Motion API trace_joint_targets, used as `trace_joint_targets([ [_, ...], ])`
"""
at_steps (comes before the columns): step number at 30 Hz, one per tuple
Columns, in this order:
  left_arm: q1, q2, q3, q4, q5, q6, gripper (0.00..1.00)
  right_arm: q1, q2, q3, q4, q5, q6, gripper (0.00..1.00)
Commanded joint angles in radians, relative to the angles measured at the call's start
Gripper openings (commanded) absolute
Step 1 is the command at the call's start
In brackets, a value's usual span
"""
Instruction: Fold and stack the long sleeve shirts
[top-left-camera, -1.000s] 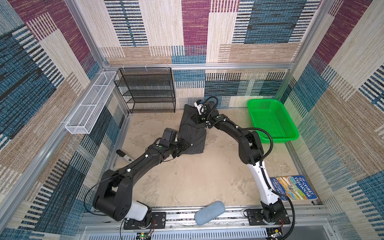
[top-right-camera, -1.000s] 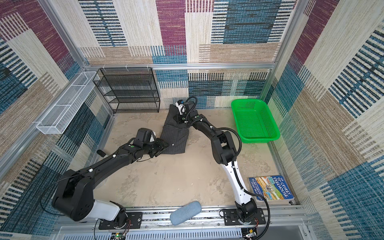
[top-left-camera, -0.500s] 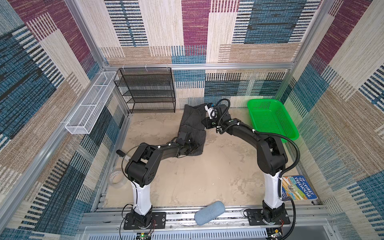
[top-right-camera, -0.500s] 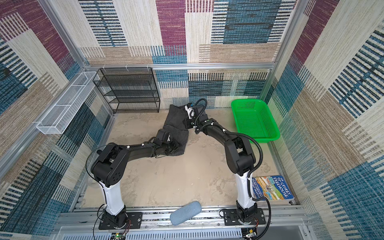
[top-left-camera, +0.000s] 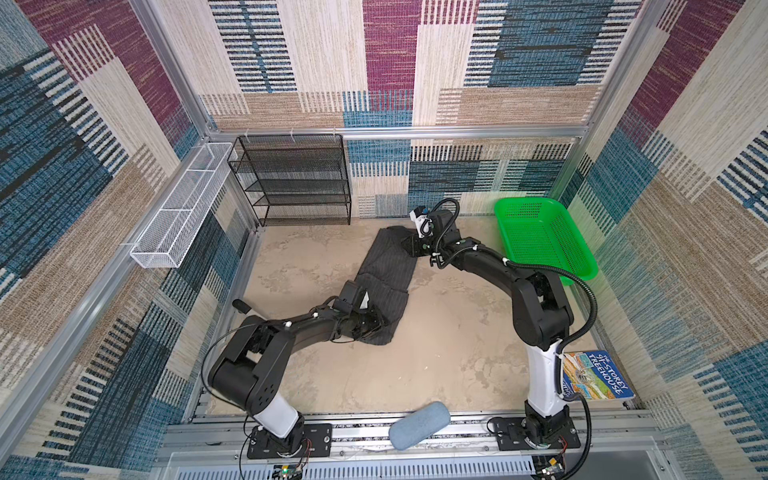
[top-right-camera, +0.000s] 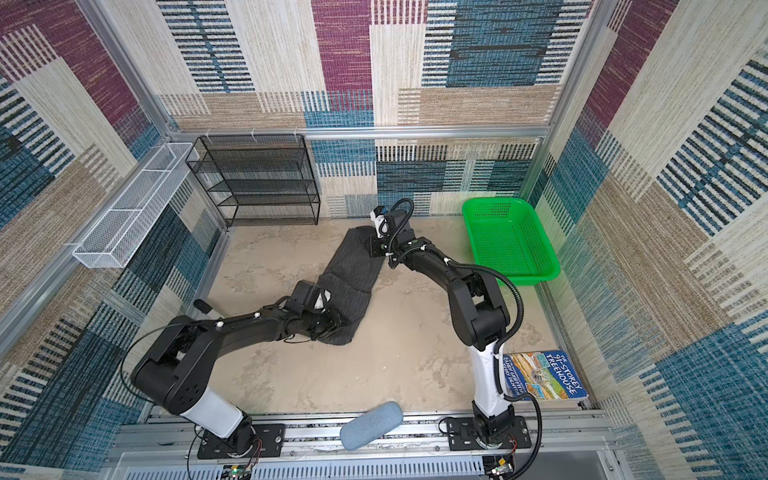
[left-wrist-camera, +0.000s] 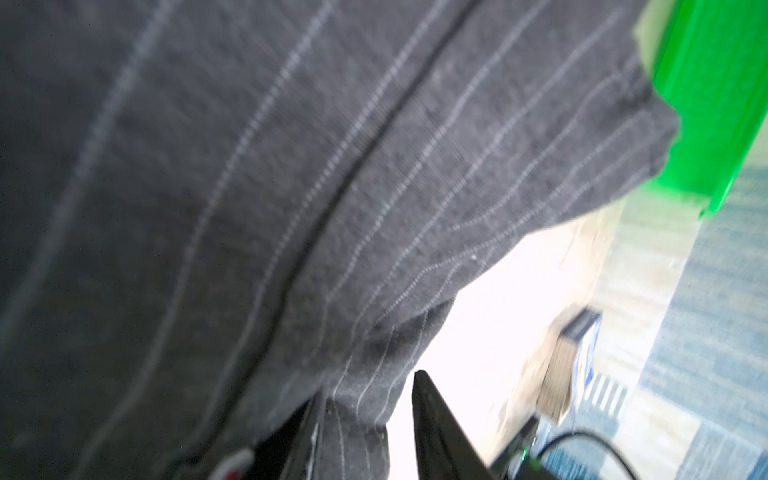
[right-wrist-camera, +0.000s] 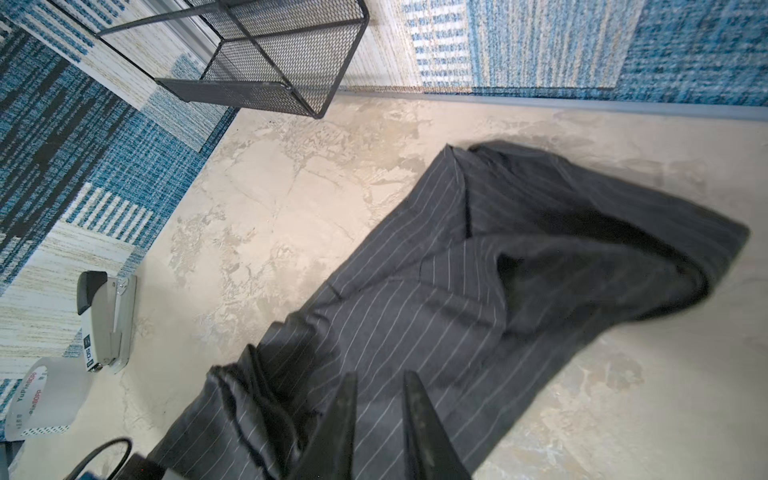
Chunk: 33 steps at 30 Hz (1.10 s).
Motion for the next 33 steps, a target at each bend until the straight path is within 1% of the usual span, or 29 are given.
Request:
trace_joint_targets([
  [1, 0.007, -0.101, -0.026, -0.241, 0.033, 0.144, 0.41, 0.024, 0.019, 0.017, -0.014, 0.01, -0.001, 0.23],
  [4, 0.034, -0.208, -0.013, -0.414, -0.022, 0.187, 0.47, 0.052, 0.044, 0.022, -0.034, 0.033, -0.013, 0.23],
  [7, 0.096, -0.307, 0.005, -0.498, -0.045, 0.174, 0.53, 0.059, 0.049, -0.015, -0.001, 0.043, 0.005, 0.23],
  [10, 0.137, -0.38, 0.018, -0.493, -0.06, 0.114, 0.57, 0.058, 0.062, -0.037, 0.03, 0.08, 0.006, 0.22],
  [13, 0.141, -0.391, 0.048, -0.447, -0.07, 0.061, 0.58, 0.042, 0.107, -0.038, 0.048, 0.083, 0.013, 0.22],
  [17, 0.142, -0.351, 0.069, -0.375, -0.091, 0.0, 0.57, 0.017, 0.189, -0.026, 0.041, 0.075, 0.041, 0.2],
  [19, 0.142, -0.324, 0.08, -0.33, -0.116, -0.027, 0.57, 0.012, 0.198, -0.036, 0.041, 0.074, 0.048, 0.2],
  [20, 0.142, -0.309, 0.087, -0.311, -0.129, -0.033, 0.57, 0.012, 0.187, -0.078, 0.055, 0.071, 0.051, 0.2],
  [23, 0.147, -0.237, 0.139, -0.271, -0.165, -0.041, 0.57, 0.014, 0.142, -0.157, 0.081, 0.078, 0.064, 0.2],
  [26, 0.157, -0.137, 0.206, -0.227, -0.173, -0.035, 0.56, 0.021, 0.075, -0.265, 0.113, 0.063, 0.107, 0.2],
  [30, 0.169, 0.011, 0.324, -0.2, -0.16, -0.002, 0.55, 0.071, -0.046, -0.435, 0.169, 0.078, 0.181, 0.2],
  [33, 0.169, 0.118, 0.403, -0.184, -0.123, 0.031, 0.53, 0.122, -0.144, -0.55, 0.196, 0.114, 0.258, 0.2],
])
